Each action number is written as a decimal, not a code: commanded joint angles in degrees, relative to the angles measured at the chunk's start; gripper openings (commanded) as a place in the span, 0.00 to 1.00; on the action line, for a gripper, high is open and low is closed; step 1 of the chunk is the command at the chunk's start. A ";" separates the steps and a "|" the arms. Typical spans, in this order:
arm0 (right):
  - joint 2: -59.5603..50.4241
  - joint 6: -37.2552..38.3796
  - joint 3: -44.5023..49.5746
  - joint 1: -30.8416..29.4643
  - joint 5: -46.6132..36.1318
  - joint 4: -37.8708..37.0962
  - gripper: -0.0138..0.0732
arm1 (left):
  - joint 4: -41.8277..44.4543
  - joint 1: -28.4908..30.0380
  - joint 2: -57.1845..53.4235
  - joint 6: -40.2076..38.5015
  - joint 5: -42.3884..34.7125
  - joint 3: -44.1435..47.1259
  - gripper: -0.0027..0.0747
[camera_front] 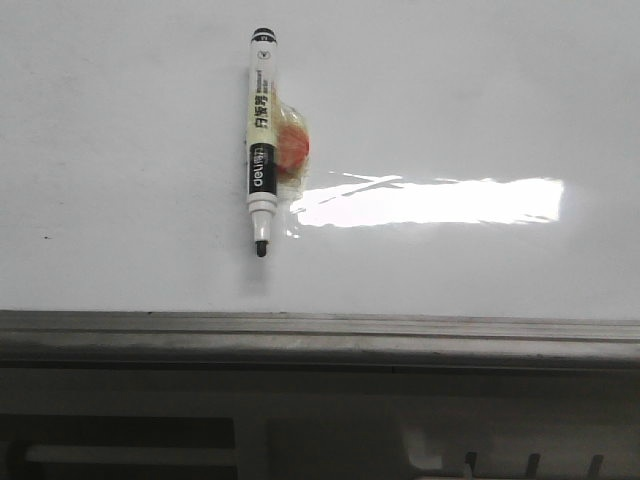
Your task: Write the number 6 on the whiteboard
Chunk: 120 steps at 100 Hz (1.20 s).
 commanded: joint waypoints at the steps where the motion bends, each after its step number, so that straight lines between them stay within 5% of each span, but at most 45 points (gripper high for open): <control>1: -1.13 -0.50 1.53 -0.15 -1.33 -0.32 0.10 | -0.21 0.14 -1.64 -0.55 -2.53 2.50 0.01; 95: -1.13 -0.50 1.53 -0.15 -1.63 -1.08 0.10 | 1.29 0.14 -1.64 -0.55 -4.35 2.50 0.01; 107: -1.13 -0.50 1.53 -0.15 -5.93 1.77 0.10 | -14.75 0.14 -1.64 -0.59 -8.31 2.50 0.01; 120: -1.13 -0.50 1.53 -0.15 -13.28 19.88 0.10 | -40.52 0.14 -1.64 -0.59 -8.88 2.50 0.01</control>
